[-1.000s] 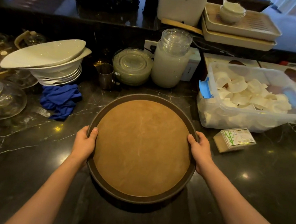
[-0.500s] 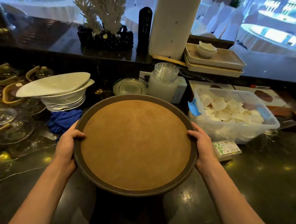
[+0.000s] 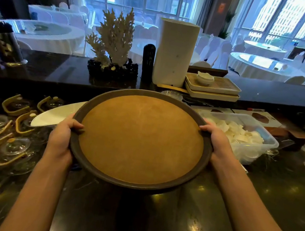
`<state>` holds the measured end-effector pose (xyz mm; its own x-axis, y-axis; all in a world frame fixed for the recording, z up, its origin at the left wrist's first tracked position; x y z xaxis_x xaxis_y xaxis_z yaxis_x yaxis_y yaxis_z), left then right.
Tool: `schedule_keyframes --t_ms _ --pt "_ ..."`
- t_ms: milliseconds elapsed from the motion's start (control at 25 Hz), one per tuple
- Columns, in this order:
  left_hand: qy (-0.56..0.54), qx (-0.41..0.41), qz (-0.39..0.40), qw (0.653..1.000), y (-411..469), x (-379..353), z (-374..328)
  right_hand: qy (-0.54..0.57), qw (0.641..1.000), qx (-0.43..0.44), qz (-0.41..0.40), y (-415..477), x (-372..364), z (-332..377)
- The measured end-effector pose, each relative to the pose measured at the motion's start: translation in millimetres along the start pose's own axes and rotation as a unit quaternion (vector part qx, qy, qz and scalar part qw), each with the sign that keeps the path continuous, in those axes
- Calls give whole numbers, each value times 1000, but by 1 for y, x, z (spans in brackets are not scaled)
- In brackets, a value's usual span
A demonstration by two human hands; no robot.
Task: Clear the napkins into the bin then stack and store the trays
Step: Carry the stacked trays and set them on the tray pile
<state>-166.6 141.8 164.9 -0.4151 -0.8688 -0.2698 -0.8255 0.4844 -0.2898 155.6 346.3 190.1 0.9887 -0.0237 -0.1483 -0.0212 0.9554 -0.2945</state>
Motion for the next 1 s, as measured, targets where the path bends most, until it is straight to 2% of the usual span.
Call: schedule_keyframes --t_ms 280,520,800,1000 --pt "23 -38 5 999 -20 11 -42 -62 996 58 17 -17 -16 32" --pt "12 -84 -48 995 -67 38 -60 -85 991 62 78 -32 -32 37" --pt "-25 -100 -188 977 -152 101 -37 -123 972 72 189 -58 -58 28" --pt "-63 -115 -324 937 -241 161 -7 -177 928 102 313 -102 -92 -3"
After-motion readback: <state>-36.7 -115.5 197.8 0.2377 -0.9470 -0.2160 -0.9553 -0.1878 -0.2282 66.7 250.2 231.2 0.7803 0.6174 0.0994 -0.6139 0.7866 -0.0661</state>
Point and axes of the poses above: each hand's wrist, its own y-axis towards the middle knuckle, its own x-axis out of the back of the hand, z = x × y, the point moved 8 cm from there along y, towards the middle knuckle, and after that the axes turned 14 degrees about -z, right-handed, at the moved point
